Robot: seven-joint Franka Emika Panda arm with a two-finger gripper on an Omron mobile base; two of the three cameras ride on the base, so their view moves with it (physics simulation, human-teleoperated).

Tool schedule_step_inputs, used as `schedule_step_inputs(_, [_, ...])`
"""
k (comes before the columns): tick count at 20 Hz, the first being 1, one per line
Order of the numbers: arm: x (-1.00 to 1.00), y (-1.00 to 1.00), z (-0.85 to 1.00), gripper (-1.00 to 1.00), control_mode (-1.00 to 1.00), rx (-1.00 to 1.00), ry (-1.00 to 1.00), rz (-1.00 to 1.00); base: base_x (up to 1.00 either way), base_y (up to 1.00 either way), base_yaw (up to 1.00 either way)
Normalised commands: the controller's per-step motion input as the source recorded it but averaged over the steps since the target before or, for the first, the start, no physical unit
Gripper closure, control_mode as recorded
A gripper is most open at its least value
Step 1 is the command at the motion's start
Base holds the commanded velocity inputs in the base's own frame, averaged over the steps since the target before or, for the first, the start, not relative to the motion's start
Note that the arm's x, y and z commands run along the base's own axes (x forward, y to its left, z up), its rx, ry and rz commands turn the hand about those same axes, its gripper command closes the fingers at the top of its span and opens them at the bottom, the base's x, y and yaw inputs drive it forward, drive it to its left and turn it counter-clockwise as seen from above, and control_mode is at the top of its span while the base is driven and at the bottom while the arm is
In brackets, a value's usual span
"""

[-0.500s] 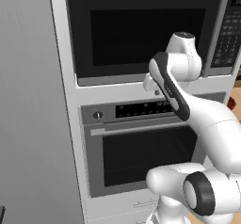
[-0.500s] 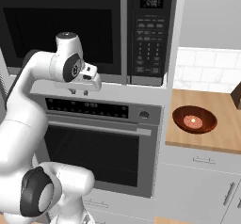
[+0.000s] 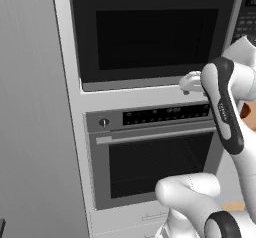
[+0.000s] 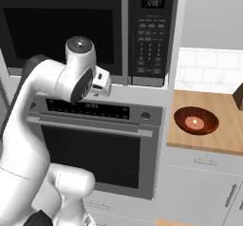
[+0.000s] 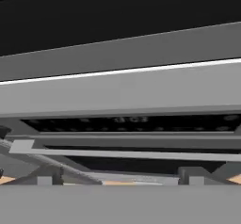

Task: Open the microwave, place the bowl with waffle inside the microwave, then close the microwave door and turn it on.

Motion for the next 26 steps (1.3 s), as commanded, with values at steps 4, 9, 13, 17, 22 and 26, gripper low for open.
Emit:
schedule_step_inputs(4, [-0.25, -0.36, 0.13, -1.00, -1.00, 0.08, -0.16, -0.02, 0.00, 0.00, 0.00])
schedule_step_inputs(9, [-0.04, -0.33, 0.09, -1.00, -1.00, 0.01, -0.03, -0.01, 0.00, 0.00, 0.00])
schedule_step_inputs(13, [-0.03, -0.66, 0.46, -1.00, -1.00, 0.00, -0.01, -0.03, 0.00, 0.00, 0.00])
schedule_step_inputs(17, [0.00, -0.54, 0.64, -1.00, -1.00, 0.00, 0.00, -0.02, 0.00, 0.00, 0.00])
schedule_step_inputs(22, [0.00, -0.08, 0.54, -1.00, -1.00, 0.02, 0.00, -0.02, 0.00, 0.00, 0.00])
schedule_step_inputs(26, [0.13, 0.00, 0.30, -1.00, -1.00, 0.07, -0.06, -0.06, 0.00, 0.00, 0.00])
